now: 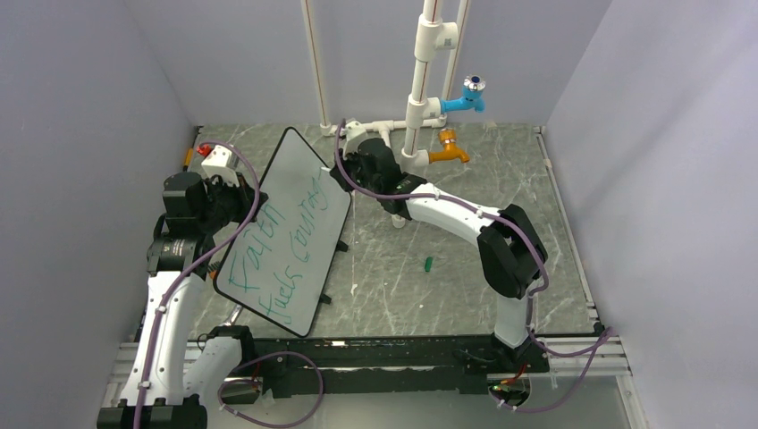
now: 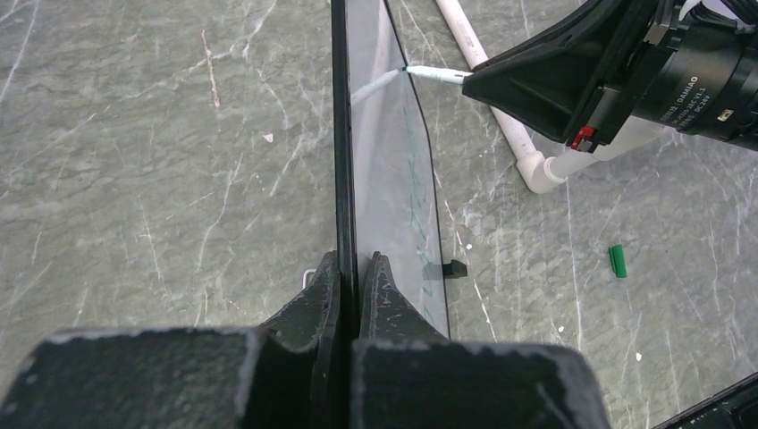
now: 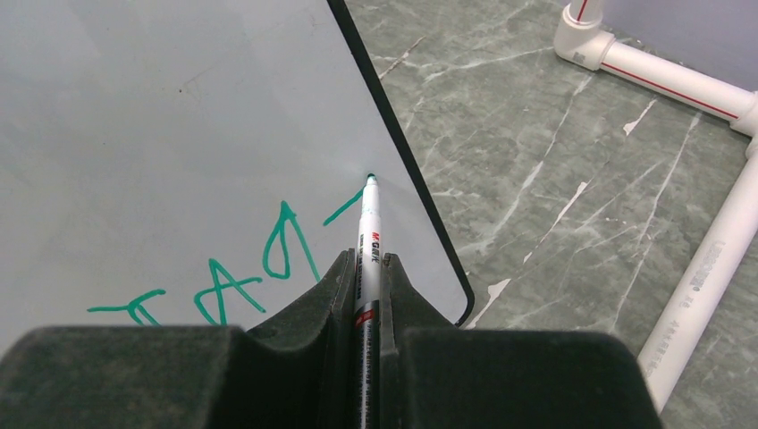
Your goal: Write a sentence on the whiteboard
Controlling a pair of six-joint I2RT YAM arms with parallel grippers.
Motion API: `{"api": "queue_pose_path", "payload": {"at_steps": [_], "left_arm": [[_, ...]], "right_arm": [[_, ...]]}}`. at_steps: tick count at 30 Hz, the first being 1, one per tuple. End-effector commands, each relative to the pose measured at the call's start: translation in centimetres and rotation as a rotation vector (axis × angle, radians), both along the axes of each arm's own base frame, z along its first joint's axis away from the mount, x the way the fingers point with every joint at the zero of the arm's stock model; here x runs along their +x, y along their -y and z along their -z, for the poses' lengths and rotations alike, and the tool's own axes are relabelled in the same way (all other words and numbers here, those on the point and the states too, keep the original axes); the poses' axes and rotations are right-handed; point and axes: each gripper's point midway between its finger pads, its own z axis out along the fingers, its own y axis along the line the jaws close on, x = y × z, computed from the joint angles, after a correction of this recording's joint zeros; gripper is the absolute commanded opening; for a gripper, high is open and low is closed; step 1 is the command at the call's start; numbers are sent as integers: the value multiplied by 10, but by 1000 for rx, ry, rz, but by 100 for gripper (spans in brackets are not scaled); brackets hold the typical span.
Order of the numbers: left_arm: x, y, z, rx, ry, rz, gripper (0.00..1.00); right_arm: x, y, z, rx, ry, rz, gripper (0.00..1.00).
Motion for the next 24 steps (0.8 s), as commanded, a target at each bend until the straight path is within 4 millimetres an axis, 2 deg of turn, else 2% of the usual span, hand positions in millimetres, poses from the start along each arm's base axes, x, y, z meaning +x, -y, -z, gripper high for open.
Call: {"api": "queue_pose_path", "payload": {"at_steps": [1, 16, 24], "left_arm": [[-20, -7, 58, 109, -164, 53, 0], [-19, -10, 56, 105, -158, 46, 0], [-20, -10, 56, 104, -154, 44, 0]], "right_arm": [[-7, -12, -24, 59, 25, -58, 0], [-30, -19, -11, 60, -19, -108, 0], [-40, -18, 3, 47, -42, -113, 0]]}}
